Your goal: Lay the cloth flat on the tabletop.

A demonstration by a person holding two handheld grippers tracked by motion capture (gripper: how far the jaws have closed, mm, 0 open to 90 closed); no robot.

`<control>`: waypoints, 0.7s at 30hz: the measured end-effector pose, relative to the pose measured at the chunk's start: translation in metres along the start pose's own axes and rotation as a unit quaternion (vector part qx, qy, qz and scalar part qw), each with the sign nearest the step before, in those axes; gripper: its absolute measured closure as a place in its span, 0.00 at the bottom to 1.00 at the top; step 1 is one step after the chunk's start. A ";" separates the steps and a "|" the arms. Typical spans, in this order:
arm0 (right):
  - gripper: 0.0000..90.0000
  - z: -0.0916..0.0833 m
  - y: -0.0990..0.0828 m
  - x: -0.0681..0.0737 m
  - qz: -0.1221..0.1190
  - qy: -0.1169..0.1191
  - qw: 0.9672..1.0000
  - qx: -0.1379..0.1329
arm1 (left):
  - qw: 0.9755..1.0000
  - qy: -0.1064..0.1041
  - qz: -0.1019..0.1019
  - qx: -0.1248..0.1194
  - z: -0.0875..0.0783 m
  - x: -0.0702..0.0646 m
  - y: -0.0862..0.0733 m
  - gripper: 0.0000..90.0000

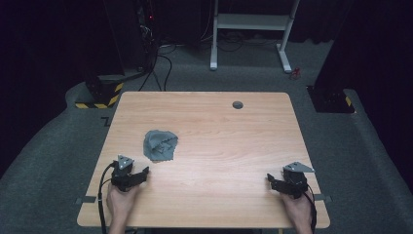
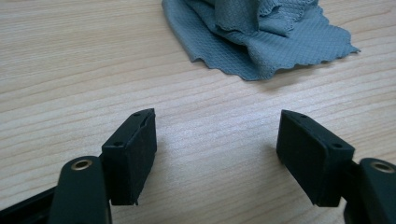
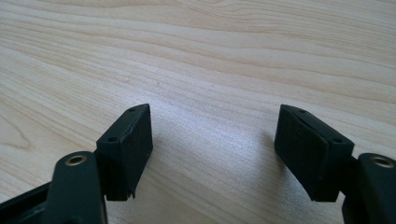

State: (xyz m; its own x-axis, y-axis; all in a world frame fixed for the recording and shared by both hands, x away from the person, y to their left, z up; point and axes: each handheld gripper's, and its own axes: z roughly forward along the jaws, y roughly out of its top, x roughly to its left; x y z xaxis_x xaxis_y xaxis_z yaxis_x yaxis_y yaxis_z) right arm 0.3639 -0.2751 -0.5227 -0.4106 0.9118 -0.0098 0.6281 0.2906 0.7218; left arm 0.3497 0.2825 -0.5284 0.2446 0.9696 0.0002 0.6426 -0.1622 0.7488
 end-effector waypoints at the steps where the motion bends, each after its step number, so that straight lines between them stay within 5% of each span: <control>1: 0.30 0.000 0.000 0.000 0.000 0.000 1.000 0.000 | 1.000 0.000 0.000 0.000 0.000 0.000 0.000 0.32; 21: 0.30 0.000 0.000 0.000 0.000 -0.001 1.000 0.000 | 1.000 -0.015 0.009 0.006 0.002 -0.004 0.001 0.21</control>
State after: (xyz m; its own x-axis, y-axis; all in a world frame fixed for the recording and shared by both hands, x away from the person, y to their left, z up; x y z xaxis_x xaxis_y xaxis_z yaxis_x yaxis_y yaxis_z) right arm 0.3639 -0.2751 -0.5227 -0.4095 0.9122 -0.0110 0.6283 0.2908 0.7216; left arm 0.3512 0.2785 -0.5290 0.2778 0.9606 -0.0053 0.6469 -0.1830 0.7403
